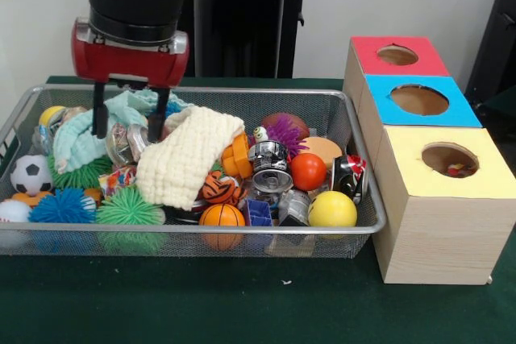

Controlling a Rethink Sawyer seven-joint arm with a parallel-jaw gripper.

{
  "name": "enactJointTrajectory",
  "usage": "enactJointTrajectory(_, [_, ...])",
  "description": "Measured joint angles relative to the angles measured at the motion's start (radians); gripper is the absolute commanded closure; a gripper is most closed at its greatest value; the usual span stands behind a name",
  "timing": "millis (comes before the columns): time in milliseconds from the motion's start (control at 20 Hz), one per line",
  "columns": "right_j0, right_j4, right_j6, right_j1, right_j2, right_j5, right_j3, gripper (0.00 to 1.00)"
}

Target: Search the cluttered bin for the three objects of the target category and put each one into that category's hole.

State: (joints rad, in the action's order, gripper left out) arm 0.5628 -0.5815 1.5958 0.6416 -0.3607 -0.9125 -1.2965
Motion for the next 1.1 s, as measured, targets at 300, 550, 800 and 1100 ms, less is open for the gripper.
enactJointTrajectory(300, [0.04,-0.044,0.0,-0.021,0.0,0.018,0.0,0.0])
enactJointTrajectory(550, [0.072,-0.082,0.0,-0.048,0.0,0.028,0.0,0.0])
enactJointTrajectory(800, [0.081,-0.086,0.0,-0.066,0.0,0.037,0.0,0.0])
enactJointTrajectory(1100, [0.08,-0.086,0.0,-0.089,-0.002,0.047,-0.007,0.0])
